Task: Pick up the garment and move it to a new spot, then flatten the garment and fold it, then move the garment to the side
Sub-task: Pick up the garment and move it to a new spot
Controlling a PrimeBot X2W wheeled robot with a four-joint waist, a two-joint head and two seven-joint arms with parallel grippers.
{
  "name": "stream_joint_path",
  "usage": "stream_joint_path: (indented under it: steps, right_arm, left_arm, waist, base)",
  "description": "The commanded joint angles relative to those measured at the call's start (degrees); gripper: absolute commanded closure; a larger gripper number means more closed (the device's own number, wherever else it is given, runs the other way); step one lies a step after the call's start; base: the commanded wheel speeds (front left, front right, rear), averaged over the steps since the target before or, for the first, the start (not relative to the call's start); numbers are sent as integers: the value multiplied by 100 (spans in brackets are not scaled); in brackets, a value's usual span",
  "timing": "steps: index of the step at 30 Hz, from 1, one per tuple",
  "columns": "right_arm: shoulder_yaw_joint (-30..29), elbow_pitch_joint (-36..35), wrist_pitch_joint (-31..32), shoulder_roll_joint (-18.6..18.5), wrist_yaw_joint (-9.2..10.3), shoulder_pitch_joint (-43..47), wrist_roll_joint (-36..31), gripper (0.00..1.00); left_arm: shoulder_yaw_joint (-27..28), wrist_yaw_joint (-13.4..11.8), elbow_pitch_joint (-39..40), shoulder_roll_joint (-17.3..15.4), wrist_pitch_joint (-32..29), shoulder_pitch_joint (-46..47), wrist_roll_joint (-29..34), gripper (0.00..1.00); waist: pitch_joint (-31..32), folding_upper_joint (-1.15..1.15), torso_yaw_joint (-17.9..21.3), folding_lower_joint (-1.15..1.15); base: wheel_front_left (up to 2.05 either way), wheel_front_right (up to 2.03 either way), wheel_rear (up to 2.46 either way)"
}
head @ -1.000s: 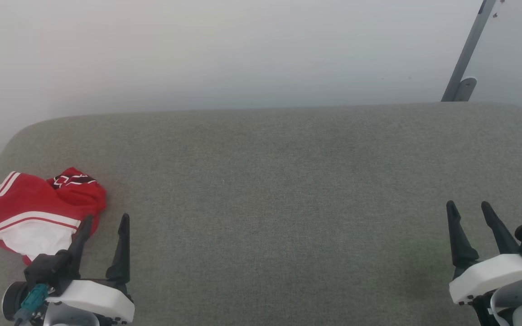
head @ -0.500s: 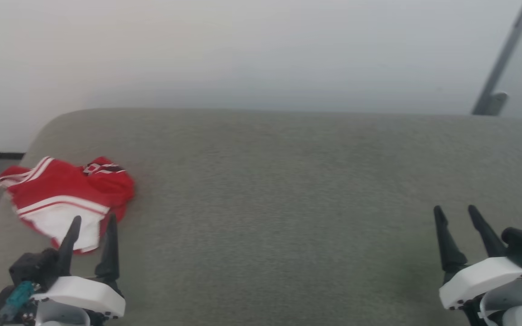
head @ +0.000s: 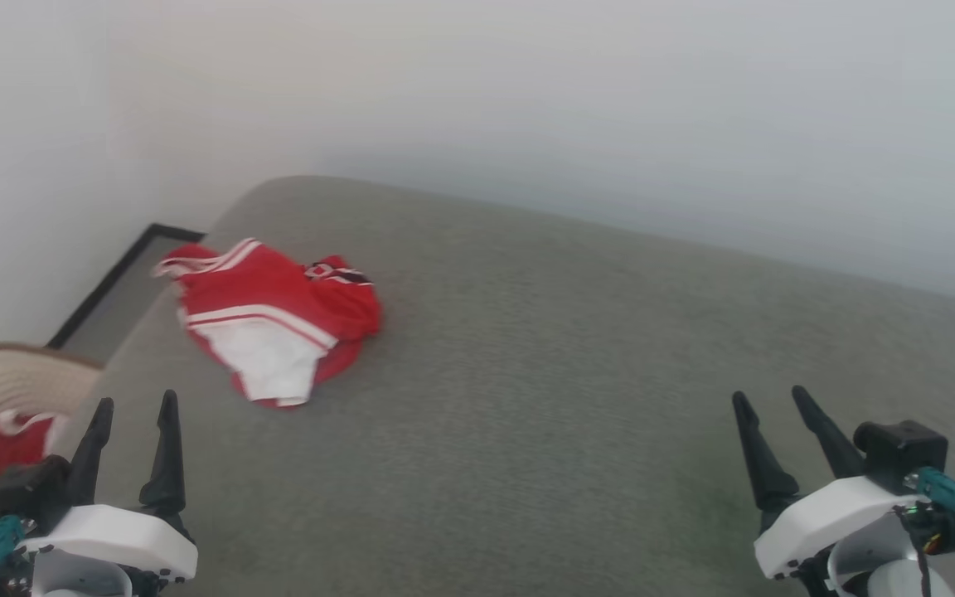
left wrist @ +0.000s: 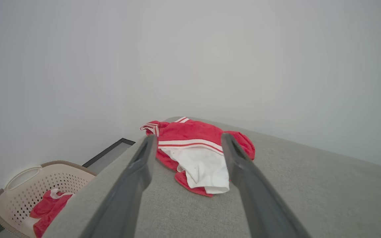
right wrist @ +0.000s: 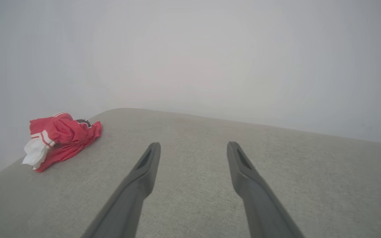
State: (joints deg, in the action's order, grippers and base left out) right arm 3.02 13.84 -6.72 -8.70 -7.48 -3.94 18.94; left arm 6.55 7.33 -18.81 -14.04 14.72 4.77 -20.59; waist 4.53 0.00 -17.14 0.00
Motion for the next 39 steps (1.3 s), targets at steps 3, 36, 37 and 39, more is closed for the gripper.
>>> stream_joint_path:
  steps: [3,36,37,39]
  right_arm:
    - [73,103,-101,42,-2,-76,67,0]
    - [67,-373,116,-325,-2,-825,-215,0]
    - [76,-418,146,-333,-2,-885,-228,0]
    - [71,-525,178,-359,-2,-984,-265,0]
  left_arm:
    - [2,-8,37,-50,-39,-35,-53,0]
    - [-315,10,-1489,-656,-597,2189,-820,0]
    - [-345,12,-1634,-716,-599,2332,-825,0]
    - [-477,13,-1930,-750,-686,2632,-946,0]
  waist:
    - [107,0,-389,0]
    - [-1706,0,658,0]
    - [-1844,0,718,0]
    - [-2098,0,812,0]
  base:
    - [0,0,0]
    - [0,0,0]
    - [0,0,0]
    - [0,0,0]
